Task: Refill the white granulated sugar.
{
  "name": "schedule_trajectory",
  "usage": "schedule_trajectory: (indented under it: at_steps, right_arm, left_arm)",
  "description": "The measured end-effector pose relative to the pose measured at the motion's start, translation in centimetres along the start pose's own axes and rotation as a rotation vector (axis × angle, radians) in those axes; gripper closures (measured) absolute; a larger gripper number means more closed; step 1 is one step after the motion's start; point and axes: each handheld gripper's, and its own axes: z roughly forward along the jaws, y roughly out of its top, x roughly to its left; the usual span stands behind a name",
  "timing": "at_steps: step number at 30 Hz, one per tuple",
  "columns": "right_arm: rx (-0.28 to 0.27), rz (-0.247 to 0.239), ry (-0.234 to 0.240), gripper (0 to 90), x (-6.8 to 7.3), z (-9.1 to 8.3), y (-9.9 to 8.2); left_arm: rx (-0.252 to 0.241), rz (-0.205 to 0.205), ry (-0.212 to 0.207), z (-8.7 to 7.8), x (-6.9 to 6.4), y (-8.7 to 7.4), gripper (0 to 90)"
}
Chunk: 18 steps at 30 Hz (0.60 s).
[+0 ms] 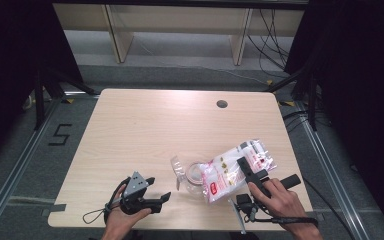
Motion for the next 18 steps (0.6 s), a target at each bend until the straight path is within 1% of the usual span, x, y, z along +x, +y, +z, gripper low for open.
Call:
schedule_trajectory:
  at_steps: [1,3,5,6,8,9,10,11,13,15,17,18]
  right_arm:
    - [0.001,-0.001,-0.002,66.5,0.01,0.0,0.0]
    - [-0.012,-0.02,-0.012,66.5,-0.2,0.0,-0.03]
    - [-0.01,-0.003,-0.021,66.7,-0.09,-0.23,-0.11]
    - [-0.01,-0.003,-0.021,66.7,-0.09,-0.23,-0.11]
    - [-0.018,-0.019,-0.021,66.9,-0.11,-0.18,-0.07]
    - [-0.023,-0.01,-0.027,67.0,0.05,-0.17,-0.11]
    - [-0.023,-0.01,-0.027,67.0,0.05,-0.17,-0.11]
    - [-0.025,-0.013,-0.023,67.0,0.02,-0.13,-0.12]
    - [-0.024,-0.008,-0.023,67.0,0.03,-0.11,-0.17]
    - [-0.03,-0.018,-0.023,67.1,-0.04,-0.08,-0.21]
    - [-0.029,-0.005,-0.017,67.1,0.03,-0.06,-0.22]
    - [-0.037,-0.011,-0.021,67.2,0.01,-0.01,-0.24]
  left_arm:
    - [-0.005,-0.01,0.007,0.05,-0.06,-0.05,22.7]
    - [-0.007,-0.007,-0.002,0.02,-0.04,-0.03,22.7]
    - [-0.006,-0.01,0.005,0.06,-0.07,-0.02,22.7]
    - [-0.007,-0.008,0.001,0.12,-0.04,-0.05,22.7]
    - [-0.005,-0.004,-0.001,0.03,-0.08,-0.02,22.7]
    - [-0.001,0.001,0.0,-0.01,-0.03,0.0,22.7]
    - [-0.001,-0.004,0.005,0.02,-0.06,-0.01,22.7]
    - [-0.003,-0.007,-0.002,0.11,-0.02,-0.05,22.7]
    - [-0.008,-0.007,-0.003,0.07,-0.04,-0.04,22.7]
    - [-0.008,-0.01,0.006,0.08,-0.08,-0.03,22.7]
    - [-0.006,-0.009,0.001,0.05,-0.09,-0.04,22.7]
    - [-0.006,-0.007,0.0,0.03,-0.08,-0.02,22.7]
